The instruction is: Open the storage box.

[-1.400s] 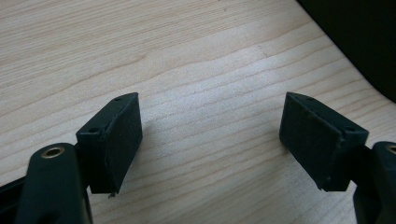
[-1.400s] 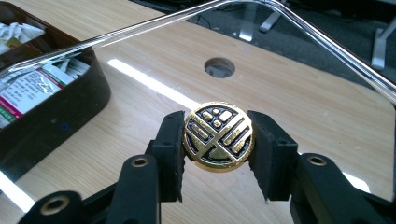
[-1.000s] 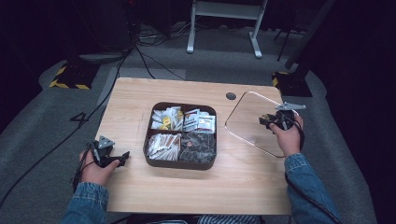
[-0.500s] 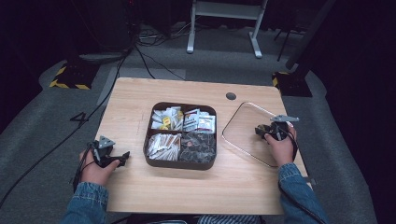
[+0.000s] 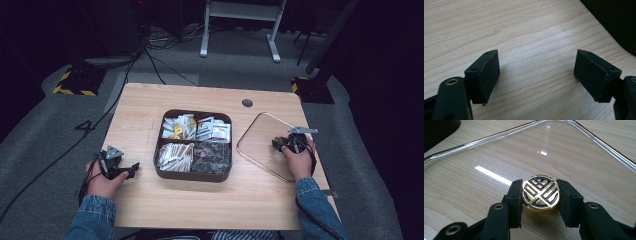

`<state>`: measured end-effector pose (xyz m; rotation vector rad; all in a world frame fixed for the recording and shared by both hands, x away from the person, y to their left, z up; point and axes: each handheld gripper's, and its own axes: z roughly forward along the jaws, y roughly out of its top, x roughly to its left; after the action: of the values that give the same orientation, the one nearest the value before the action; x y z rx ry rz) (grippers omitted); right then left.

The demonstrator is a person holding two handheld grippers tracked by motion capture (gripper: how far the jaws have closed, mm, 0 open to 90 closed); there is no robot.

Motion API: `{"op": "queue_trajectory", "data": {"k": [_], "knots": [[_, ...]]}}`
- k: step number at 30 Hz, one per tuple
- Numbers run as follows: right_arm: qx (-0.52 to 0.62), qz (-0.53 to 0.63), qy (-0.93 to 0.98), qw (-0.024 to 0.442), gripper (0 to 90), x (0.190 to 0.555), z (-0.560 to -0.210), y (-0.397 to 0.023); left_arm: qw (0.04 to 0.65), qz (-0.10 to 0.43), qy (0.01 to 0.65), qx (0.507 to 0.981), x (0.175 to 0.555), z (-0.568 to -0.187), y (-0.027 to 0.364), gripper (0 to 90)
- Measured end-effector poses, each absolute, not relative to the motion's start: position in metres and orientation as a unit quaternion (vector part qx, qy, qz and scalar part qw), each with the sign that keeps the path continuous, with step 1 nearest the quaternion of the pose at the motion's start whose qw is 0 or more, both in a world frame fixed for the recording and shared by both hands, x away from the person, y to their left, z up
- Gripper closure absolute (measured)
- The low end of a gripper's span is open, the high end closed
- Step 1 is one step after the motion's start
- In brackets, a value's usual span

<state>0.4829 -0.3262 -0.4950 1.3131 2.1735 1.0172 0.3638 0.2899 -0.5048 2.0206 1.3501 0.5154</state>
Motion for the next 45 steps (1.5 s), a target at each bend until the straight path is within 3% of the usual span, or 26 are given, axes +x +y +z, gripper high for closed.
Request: {"op": "queue_trajectory", "data": {"k": [2, 4, 7, 12, 30, 45], "knots": [[0.471, 0.363, 0.778, 0.2, 57.4, 0.483, -0.495, -0.326, 0.322, 0.195, 0.514, 0.771, 0.364, -0.505, 0.29, 21.4], [0.476, 0.368, 0.775, 0.194, 44.7, 0.484, -0.496, -0.326, 0.322, 0.195, 0.514, 0.771, 0.364, -0.505, 0.29, 21.4], [0.483, 0.369, 0.768, 0.203, 34.8, 0.483, -0.496, -0.324, 0.322, 0.195, 0.514, 0.771, 0.364, -0.505, 0.29, 21.4], [0.492, 0.378, 0.756, 0.208, 28.6, 0.481, -0.494, -0.325, 0.322, 0.196, 0.514, 0.771, 0.364, -0.505, 0.29, 21.2], [0.493, 0.411, 0.737, 0.21, 30.2, 0.47, -0.47, -0.331, 0.322, 0.195, 0.513, 0.772, 0.363, -0.504, 0.287, 21.6], [0.48, 0.44, 0.728, 0.215, 30.5, 0.456, -0.449, -0.34, 0.347, 0.185, 0.508, 0.766, 0.358, -0.484, 0.276, 28.0]]}}
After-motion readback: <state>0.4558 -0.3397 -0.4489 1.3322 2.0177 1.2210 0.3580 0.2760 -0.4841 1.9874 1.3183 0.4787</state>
